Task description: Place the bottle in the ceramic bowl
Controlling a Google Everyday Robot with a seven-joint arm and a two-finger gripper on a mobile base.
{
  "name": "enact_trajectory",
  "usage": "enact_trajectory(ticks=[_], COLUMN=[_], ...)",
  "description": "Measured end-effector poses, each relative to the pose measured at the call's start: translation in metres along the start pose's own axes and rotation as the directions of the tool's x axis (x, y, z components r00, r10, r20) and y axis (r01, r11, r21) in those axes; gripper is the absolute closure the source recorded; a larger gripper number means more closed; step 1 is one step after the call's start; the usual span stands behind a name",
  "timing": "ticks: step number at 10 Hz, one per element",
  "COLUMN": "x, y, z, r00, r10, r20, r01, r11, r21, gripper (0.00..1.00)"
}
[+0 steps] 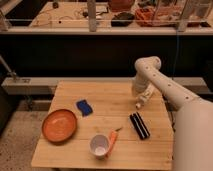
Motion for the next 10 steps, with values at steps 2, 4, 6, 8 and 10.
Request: enact_trajectory(ticks=[2, 4, 6, 8, 10], x=[0.003, 0.004, 0.004, 0.008, 0.014], y=[0.0, -0.003, -0.006, -0.005, -0.004], z=[-0.002, -0.003, -0.005, -0.004, -0.006], r00=[1.0, 1.0, 1.0, 1.0, 1.0], r10=[0.003, 0.0, -0.003, 0.003, 0.002], r20=[-0.005, -0.014, -0.02, -0.024, -0.03], r01=[-0.003, 0.0, 0.003, -0.003, -0.003], r11=[1.0, 1.0, 1.0, 1.0, 1.0], r21=[0.0, -0.003, -0.002, -0.008, -0.007], gripper=[0.9, 0.94, 0.94, 0.94, 0.88])
